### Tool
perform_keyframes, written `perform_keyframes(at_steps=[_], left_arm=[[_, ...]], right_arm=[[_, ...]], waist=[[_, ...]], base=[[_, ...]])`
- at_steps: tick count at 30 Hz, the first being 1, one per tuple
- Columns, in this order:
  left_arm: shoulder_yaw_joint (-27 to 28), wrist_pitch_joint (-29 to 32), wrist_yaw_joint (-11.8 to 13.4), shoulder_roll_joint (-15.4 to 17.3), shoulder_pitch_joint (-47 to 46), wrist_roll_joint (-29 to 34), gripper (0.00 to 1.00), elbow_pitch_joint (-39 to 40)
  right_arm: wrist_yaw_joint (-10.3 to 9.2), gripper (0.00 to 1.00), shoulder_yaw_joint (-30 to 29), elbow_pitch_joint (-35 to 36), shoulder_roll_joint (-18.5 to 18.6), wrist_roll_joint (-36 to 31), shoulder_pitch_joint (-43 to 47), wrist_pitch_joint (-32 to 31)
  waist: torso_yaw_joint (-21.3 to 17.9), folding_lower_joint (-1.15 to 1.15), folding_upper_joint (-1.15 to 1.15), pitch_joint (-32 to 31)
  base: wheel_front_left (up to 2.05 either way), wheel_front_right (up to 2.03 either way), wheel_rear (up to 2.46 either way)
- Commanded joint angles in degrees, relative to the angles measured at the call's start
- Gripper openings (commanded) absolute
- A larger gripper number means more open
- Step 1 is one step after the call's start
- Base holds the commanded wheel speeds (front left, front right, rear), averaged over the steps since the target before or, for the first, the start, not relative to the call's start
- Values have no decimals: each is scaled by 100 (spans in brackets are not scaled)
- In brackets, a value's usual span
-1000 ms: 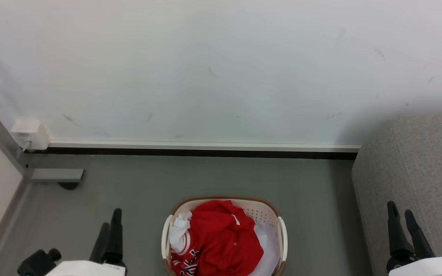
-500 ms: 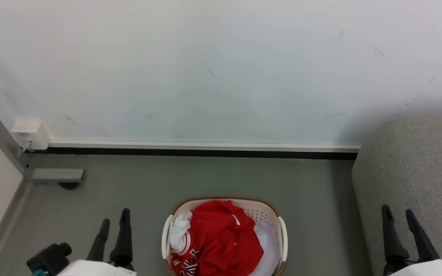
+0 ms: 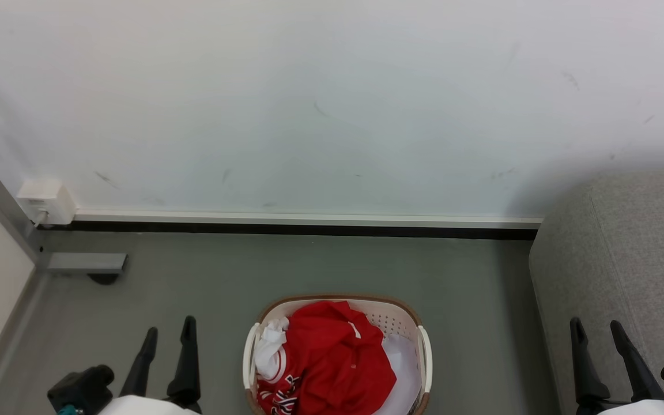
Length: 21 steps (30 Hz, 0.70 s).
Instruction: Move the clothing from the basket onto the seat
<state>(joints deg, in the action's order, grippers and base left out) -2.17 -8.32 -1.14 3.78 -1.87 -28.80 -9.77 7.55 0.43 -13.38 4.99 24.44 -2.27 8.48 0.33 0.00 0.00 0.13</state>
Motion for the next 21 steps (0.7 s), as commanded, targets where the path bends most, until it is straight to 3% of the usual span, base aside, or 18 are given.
perform_keyframes(at_steps=[1,21], left_arm=[[-2,-77,10,66,28,225,100,39],[3,-351,20,93,125,1285,100,-55]], right_arm=[[-7,100,-9,-11,18,-164,8,62],[-9,100,50,-291,39,-832,83,333]], waist=[[-1,0,0,0],[-1,0,0,-8]], base=[[0,0,0],[0,0,0]])
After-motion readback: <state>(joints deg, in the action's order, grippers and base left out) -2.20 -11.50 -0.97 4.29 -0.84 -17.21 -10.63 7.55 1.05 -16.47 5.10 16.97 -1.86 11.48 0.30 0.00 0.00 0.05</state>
